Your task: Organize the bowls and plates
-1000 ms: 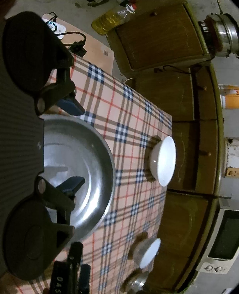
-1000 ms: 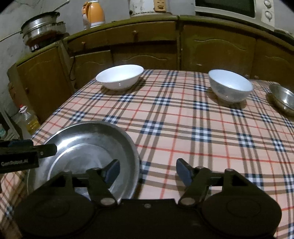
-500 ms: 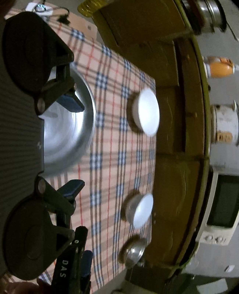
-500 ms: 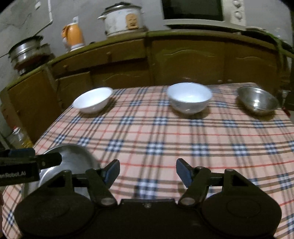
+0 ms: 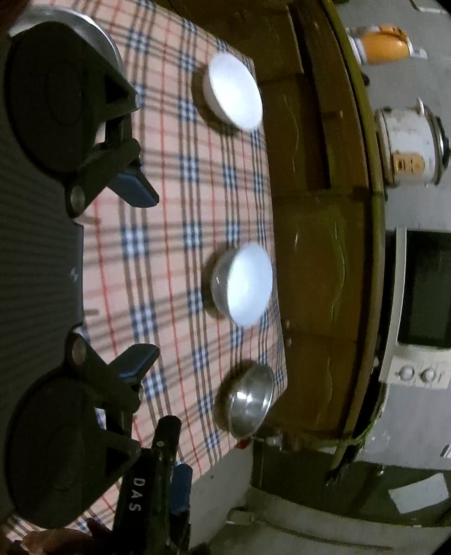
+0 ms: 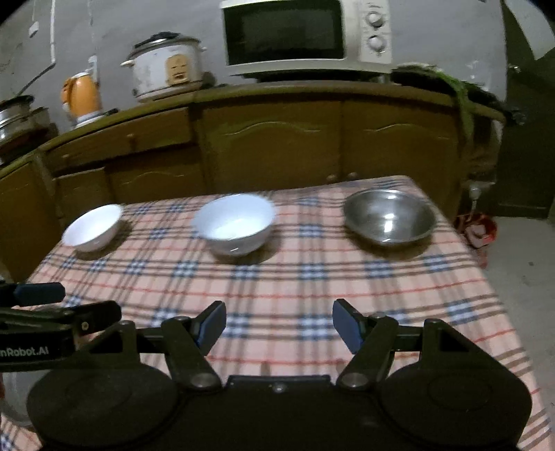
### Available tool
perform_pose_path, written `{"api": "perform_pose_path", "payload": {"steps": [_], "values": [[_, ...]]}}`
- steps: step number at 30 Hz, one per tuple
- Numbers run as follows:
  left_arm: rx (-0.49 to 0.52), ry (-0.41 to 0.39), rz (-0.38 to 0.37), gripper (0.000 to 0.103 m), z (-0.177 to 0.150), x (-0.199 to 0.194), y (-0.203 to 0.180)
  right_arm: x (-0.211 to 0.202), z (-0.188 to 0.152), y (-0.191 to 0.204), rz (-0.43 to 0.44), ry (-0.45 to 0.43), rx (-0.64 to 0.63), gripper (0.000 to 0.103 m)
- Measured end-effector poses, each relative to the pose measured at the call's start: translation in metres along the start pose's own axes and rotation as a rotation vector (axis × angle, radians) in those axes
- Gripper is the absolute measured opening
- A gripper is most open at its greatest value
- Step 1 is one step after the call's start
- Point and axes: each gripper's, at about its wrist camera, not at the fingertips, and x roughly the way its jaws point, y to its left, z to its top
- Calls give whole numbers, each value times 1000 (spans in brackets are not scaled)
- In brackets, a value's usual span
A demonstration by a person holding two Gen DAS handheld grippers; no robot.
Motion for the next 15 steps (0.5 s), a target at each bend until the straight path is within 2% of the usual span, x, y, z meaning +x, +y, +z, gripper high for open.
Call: {"api": "perform_pose_path", "payload": {"steps": [5, 10, 15], "values": [[37, 0, -45, 94, 14, 22, -34, 14, 12, -47, -65, 9, 36, 82], [67, -1, -35, 94, 30, 51, -65, 36, 20, -92, -104, 2, 76, 82], [54, -17, -34, 94, 50, 83, -88, 61, 35, -142, -123, -41, 152, 82]]}}
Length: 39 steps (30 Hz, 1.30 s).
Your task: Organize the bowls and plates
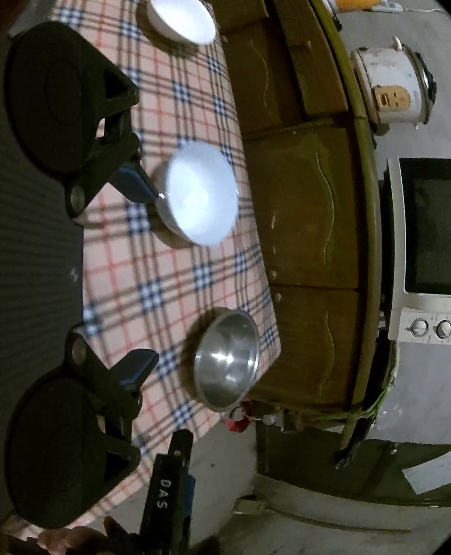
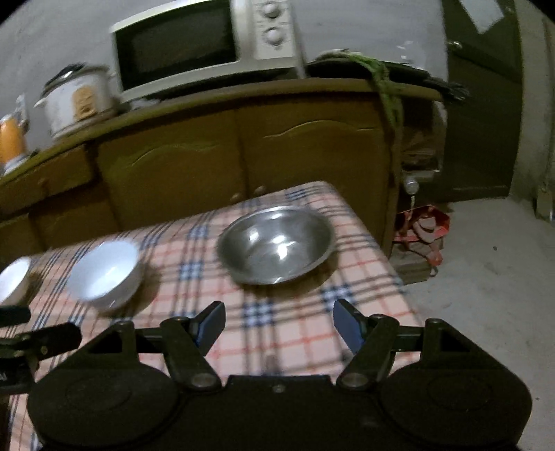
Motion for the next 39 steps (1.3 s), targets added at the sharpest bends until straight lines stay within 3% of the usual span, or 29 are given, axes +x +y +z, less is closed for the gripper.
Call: {"api": "perform_pose_path", "payload": {"steps": [4, 9, 16, 24, 25, 27, 28, 30, 31, 32, 39], "values": [[-10, 8, -9, 94, 15, 33, -14, 28, 12, -33, 5, 0, 92, 82], [-14, 27, -4, 94, 28, 73, -27, 58, 27, -51, 5, 0, 116, 82], [-9, 53, 13, 94, 44, 120, -37, 92, 32, -54, 16, -10, 122, 81], [-48, 101, 30, 88, 59, 174, -49, 134, 26, -58, -4, 60, 190, 76], [-51, 109, 28, 85, 60, 180, -49, 140, 27, -58, -12, 71, 193, 76], [-52, 144, 46, 75, 62, 193, -48, 153, 27, -55, -13, 94, 186, 66], [-49, 152, 55, 62, 63, 197, -48, 159, 27, -53, -13, 105, 185, 59], [-42, 177, 46, 49, 63, 205, -48, 167, 26, -52, -8, 116, 185, 49], [-46, 184, 14, 38, 63, 208, -49, 170, 25, -51, 4, 118, 187, 32], [-42, 196, -9, 24, 62, 209, -50, 170, 24, -51, 18, 122, 194, 26], [-44, 202, -95, 22, 57, 186, -53, 147, 28, -56, 21, 94, 220, 25]]}}
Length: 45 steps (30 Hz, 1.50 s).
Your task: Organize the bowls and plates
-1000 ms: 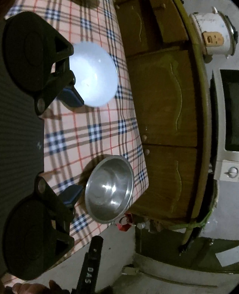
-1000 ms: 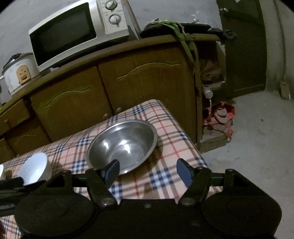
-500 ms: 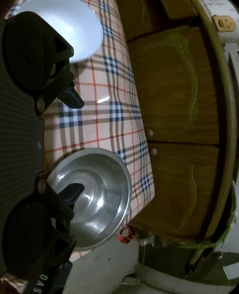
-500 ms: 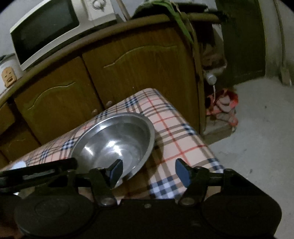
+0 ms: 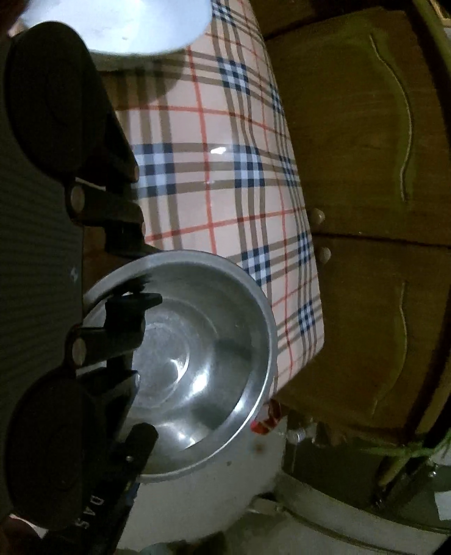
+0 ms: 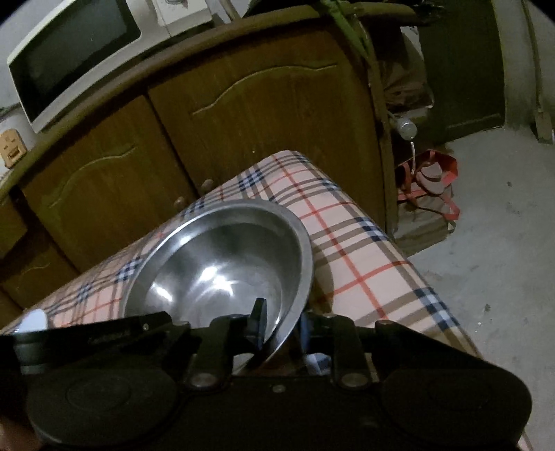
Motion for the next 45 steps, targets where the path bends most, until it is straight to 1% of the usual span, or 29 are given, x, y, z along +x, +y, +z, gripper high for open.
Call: {"api": "perform_pose_path", "payload": {"steps": [4, 7, 10, 13, 18, 24, 31, 36, 41, 45], "values": [[-3, -18, -2, 21, -3, -28, -8, -28, -2, 7, -18, -23, -16, 25], [22, -42, 3, 21, -9, -51, -15, -53, -6, 12, -22, -33, -22, 25], [34, -60, 3, 21, -20, -79, -20, -82, -11, 18, -31, -52, -37, 25], [24, -76, 0, 21, -30, -104, -22, -110, -17, 23, -36, -72, -57, 25], [62, -83, 18, 23, -48, -137, -35, -157, -32, 28, -40, -95, -80, 25], [68, -99, 25, 24, -71, -173, -41, -204, -52, 35, -48, -136, -109, 25], [111, -136, 57, 25, -91, -202, -49, -239, -71, 38, -47, -158, -89, 25], [108, -143, 54, 26, -101, -214, -50, -257, -79, 43, -50, -179, -89, 25], [98, -147, 54, 27, -110, -220, -50, -269, -85, 47, -57, -190, -102, 25], [115, -164, 65, 27, -118, -227, -52, -274, -90, 46, -58, -192, -90, 25]]}}
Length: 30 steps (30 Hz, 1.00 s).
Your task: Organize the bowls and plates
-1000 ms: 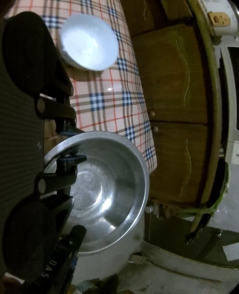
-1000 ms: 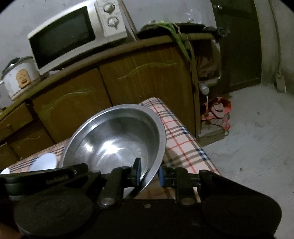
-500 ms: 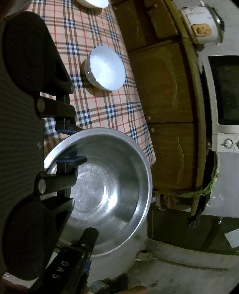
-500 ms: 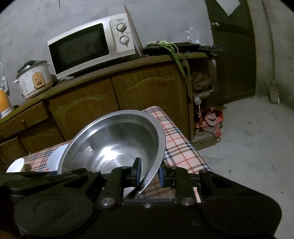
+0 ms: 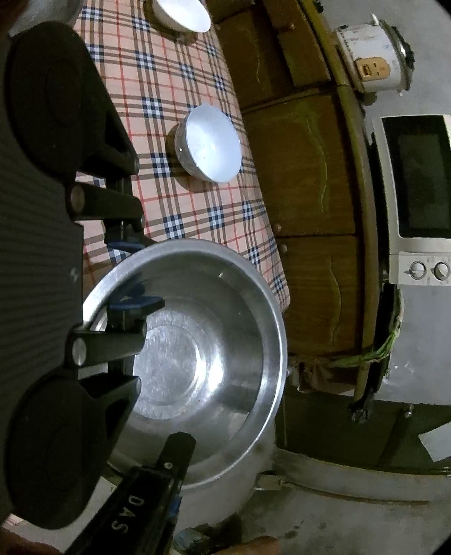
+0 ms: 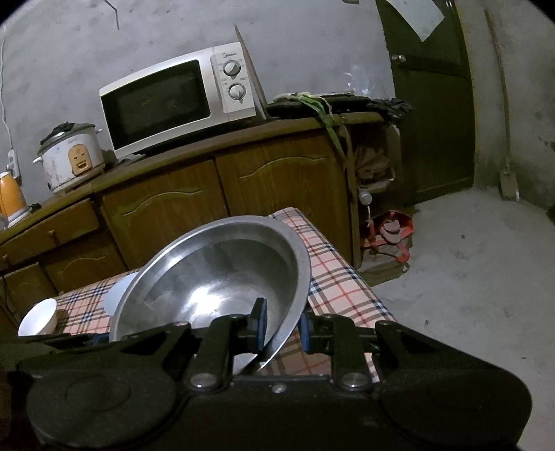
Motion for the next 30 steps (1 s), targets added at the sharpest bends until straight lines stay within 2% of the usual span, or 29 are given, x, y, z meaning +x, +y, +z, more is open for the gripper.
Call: {"api": "perform_pose_path", "payload": {"steps": [23, 30], "values": [[-8, -31, 22, 27, -22, -28, 2, -24, -15, 5, 5, -12, -15, 25], [-17, -15, 25, 28, -29, -29, 7, -27, -23, 12, 13, 3, -23, 25]]}}
